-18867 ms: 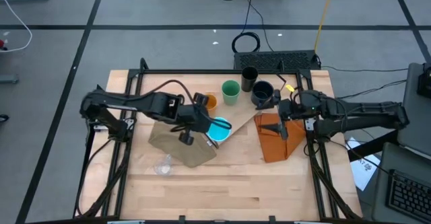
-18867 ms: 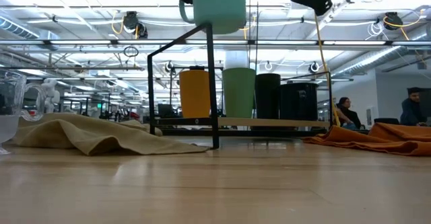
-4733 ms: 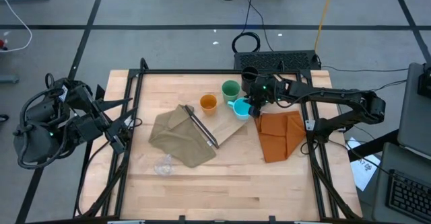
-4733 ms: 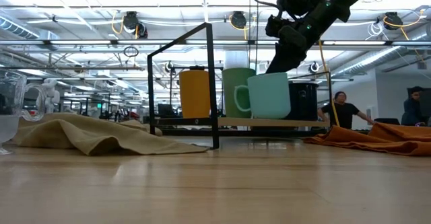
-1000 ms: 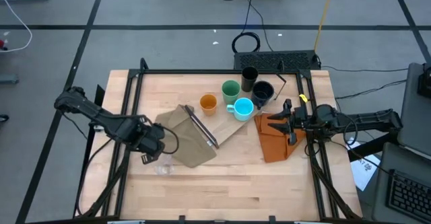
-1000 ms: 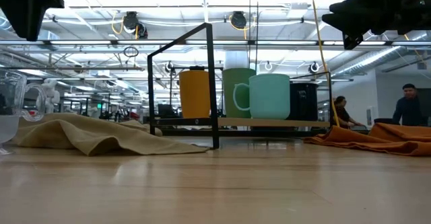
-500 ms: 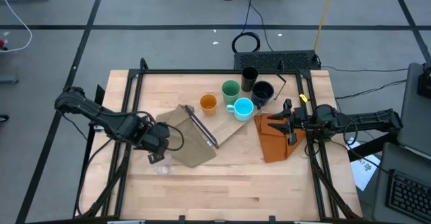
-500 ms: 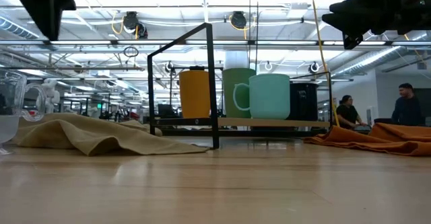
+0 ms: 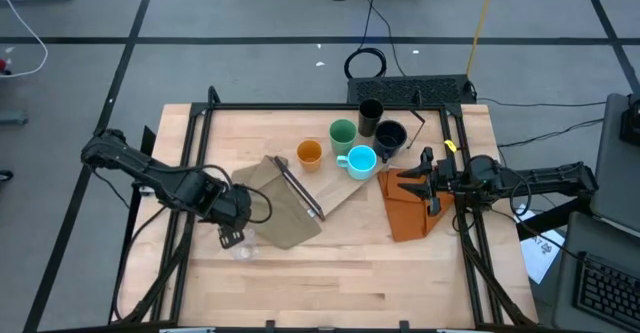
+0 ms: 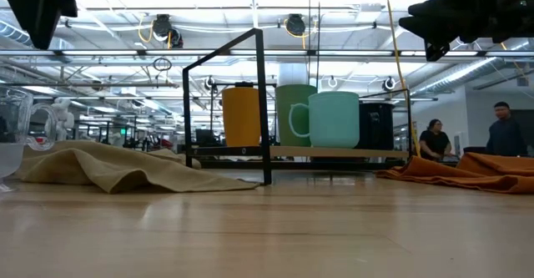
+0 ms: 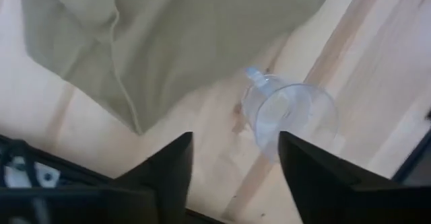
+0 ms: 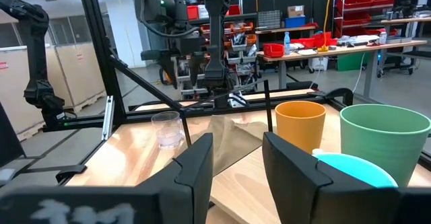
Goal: Stack small to large cups/mugs on shelf
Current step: Put the transparent mug on the shelf
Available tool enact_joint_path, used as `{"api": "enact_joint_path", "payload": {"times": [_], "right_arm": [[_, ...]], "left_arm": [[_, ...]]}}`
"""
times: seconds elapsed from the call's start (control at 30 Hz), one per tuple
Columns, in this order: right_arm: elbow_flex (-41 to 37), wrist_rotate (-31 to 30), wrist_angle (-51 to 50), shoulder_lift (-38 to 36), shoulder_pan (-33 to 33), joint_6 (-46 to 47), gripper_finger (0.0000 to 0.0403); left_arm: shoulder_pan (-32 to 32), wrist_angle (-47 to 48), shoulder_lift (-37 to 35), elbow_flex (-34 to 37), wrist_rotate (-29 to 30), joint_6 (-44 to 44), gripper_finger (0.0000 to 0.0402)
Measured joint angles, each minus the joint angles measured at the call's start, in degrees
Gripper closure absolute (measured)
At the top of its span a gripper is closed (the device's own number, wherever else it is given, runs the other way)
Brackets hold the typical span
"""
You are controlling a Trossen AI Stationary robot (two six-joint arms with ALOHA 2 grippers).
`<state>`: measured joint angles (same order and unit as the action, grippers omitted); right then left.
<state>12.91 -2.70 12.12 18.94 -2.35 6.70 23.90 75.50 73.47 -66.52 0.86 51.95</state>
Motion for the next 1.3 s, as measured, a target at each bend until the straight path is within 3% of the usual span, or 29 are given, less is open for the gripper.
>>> {"api": "enact_joint_path", "payload": {"times": [0.23,0.5,0.77,1.3], "right_arm": [[0.0,0.0,-0.2,0.0,0.0,-0.1,0.0282],[0.0,0.0,-0.3,0.0,0.0,-0.1,0.0282],[0.0,0.0,-0.3,0.0,0.0,0.1,0.0282],[0.0,0.0,-0.1,0.0,0.0,0.1,0.0282]], "left_arm": [[1.0,-2.8,1.7,0.0,-2.7,1.0,0.0141],[2.1,-3.4,5.9,0.3,-3.6,-1.9,0.014],[2.2,-4.1,7.9,6.4,-5.7,-1.9,0.014],[2.4,-15.8,7.9,13.7,-5.7,-2.7,0.014]]}}
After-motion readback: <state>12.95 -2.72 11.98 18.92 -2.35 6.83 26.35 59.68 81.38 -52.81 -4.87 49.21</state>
